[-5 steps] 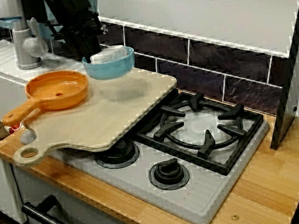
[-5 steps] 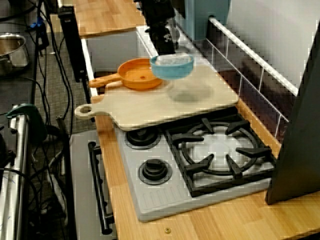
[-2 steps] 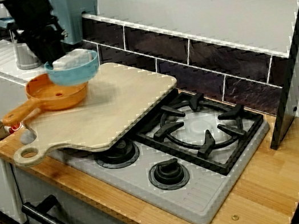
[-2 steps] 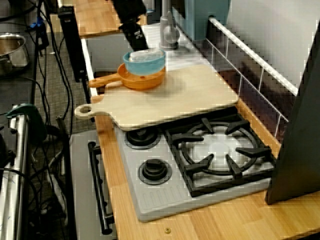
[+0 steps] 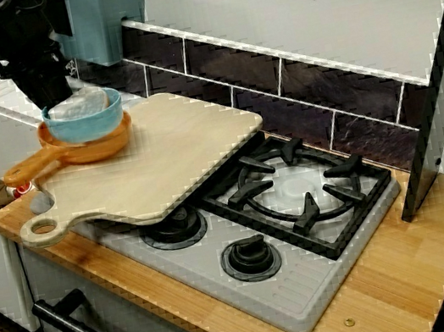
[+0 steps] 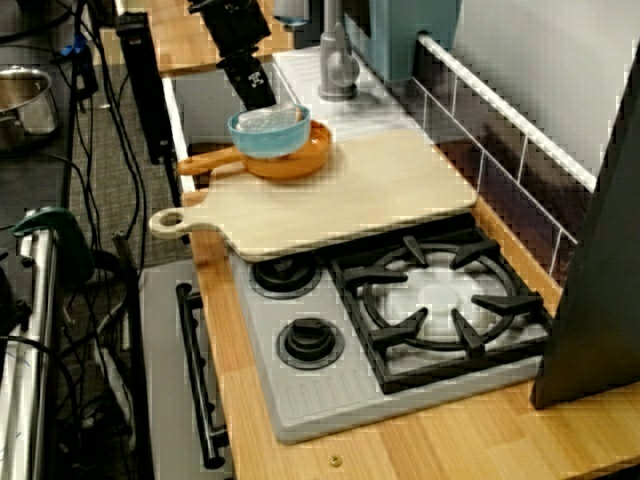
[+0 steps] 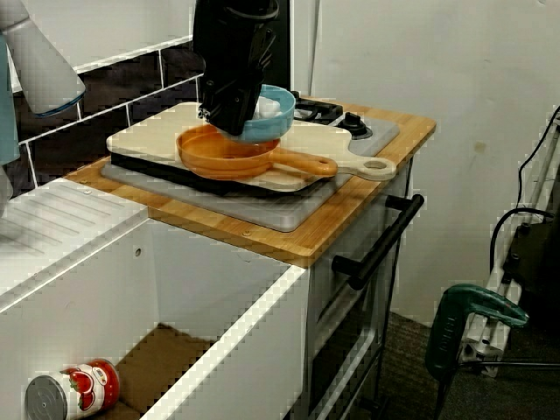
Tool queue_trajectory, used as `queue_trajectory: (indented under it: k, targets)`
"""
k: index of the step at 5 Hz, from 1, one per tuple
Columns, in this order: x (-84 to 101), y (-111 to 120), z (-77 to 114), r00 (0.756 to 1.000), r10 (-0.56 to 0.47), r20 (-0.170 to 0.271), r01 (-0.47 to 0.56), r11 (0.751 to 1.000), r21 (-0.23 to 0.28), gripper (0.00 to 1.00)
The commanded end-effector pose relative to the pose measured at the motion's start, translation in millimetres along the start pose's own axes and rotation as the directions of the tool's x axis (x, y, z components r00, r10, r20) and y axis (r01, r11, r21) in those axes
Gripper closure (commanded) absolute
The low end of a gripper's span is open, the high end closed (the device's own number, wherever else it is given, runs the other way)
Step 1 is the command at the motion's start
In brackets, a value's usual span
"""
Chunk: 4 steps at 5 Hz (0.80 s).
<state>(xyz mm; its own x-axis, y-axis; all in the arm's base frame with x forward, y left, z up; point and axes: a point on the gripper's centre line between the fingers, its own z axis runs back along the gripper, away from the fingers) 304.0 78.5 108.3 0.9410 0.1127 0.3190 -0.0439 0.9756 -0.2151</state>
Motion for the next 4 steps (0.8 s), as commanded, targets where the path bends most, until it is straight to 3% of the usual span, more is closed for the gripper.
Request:
queue_trajectory:
  k: [1, 4]
  targets:
    - [6.5, 6.4, 14.2, 0.998, -0.007, 0.062, 0.005, 0.999, 0.034, 1.0]
    - [11.7, 11.5, 2.3, 0.998, 0.024, 0.066, -0.028, 0.998, 0.061, 1.0]
